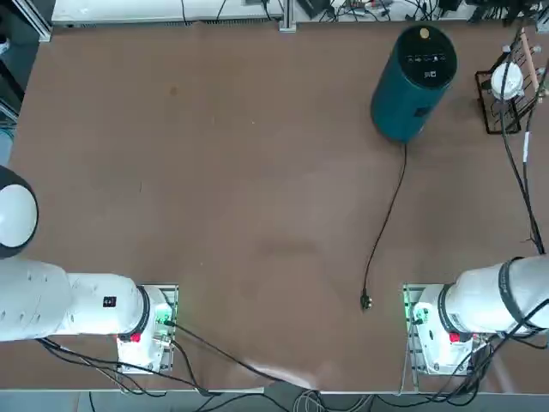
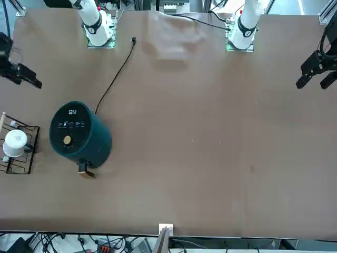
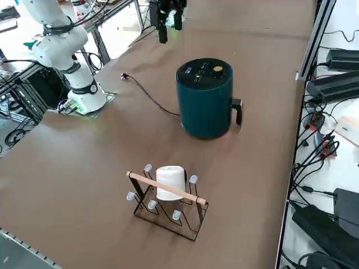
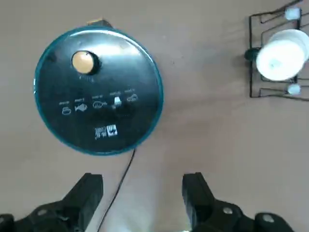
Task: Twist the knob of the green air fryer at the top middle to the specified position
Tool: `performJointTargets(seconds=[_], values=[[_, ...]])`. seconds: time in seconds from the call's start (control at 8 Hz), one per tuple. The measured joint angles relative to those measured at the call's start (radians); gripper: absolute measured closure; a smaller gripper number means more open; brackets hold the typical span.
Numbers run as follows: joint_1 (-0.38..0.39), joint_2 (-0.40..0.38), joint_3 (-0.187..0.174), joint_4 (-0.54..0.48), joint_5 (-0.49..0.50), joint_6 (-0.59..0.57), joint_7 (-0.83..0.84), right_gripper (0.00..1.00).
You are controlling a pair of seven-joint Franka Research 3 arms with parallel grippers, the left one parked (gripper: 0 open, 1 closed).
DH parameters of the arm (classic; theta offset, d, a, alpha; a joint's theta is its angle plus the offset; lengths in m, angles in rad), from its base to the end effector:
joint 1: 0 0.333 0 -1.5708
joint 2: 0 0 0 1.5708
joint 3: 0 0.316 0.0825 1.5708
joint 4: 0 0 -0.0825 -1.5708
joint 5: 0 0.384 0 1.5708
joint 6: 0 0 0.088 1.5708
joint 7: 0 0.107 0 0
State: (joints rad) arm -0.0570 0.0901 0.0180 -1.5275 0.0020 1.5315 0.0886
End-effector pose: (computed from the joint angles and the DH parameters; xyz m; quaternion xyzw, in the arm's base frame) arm 0.5761 -0.0227 0.5906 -0.9970 0.0637 0.0431 0.0007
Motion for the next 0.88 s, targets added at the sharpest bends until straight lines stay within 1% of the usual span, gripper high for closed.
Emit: performJointTargets(seconds=[0.38,0.88], values=[[0.014,0.117,0.011,-0.003,0.000,0.136,-0.030,0.00],[0.060,0.215,0.018,0.001,0.000,0.282,-0.030,0.00]])
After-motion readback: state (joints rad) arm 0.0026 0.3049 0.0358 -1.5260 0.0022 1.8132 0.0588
